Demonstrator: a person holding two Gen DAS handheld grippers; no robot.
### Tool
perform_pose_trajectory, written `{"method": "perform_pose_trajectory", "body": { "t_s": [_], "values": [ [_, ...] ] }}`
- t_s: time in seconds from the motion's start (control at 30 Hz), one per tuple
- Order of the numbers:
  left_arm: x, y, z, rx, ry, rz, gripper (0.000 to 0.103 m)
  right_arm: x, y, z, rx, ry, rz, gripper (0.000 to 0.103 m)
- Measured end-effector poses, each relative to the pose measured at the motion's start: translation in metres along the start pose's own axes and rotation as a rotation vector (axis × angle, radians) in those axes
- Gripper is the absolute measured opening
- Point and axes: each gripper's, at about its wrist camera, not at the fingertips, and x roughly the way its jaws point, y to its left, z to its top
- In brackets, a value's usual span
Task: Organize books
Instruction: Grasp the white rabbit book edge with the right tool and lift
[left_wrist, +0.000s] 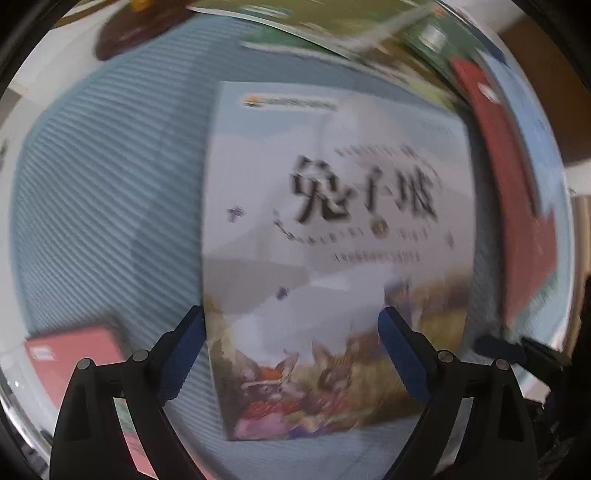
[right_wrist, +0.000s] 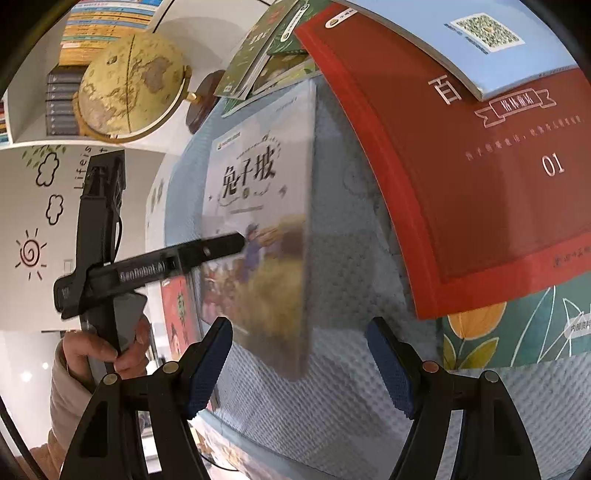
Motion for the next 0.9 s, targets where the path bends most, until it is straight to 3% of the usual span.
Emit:
{"method": "perform_pose_trajectory", "body": {
  "t_s": [0.07,0.17,0.23,0.4,0.47,0.63,0.77,0.87,0.9],
  "values": [
    [0.004,-0.016,-0.009,0.007,0.012,-0.068,0.091,-0.001,-0.001,-0.003,-0.01,0.012,0.004,0.074],
    [0.007,-0.034,-0.029,0.025,-0.021,-0.043,0.091,-0.004,-0.001,-0.011,-0.051,0.034,-0.021,0.076],
    [0.006,-0.04,-0.04,-0.004,-0.041,-0.07,0.091,-0.008,0.0,-0.022,-0.103,0.063,-0.047,0.077],
    [0.009,-0.032,-0.08,-0.112,0.02,-0.296,0.09,-0.017,-0.012,-0.059,-0.145,0.18,-0.079,0.076],
    [0.011,-0.033,-0.094,-0.11,-0.003,-0.294,0.089,-0.027,-0.022,-0.065,-0.131,0.177,-0.088,0.074],
    [0.012,-0.016,-0.097,-0.213,-0.024,-0.402,0.088,-0.041,-0.052,-0.042,-0.014,0.13,0.007,0.07],
    [0.016,0.008,-0.1,-0.299,-0.041,-0.519,0.085,-0.038,-0.044,-0.034,-0.124,0.136,0.029,0.07],
    [0.018,0.008,-0.122,-0.328,-0.071,-0.571,0.081,-0.034,-0.044,-0.031,-0.175,0.144,0.081,0.07],
    [0.014,0.023,-0.13,-0.336,-0.076,-0.583,0.081,-0.033,-0.044,-0.029,-0.179,0.146,0.099,0.07]
  ]
}}
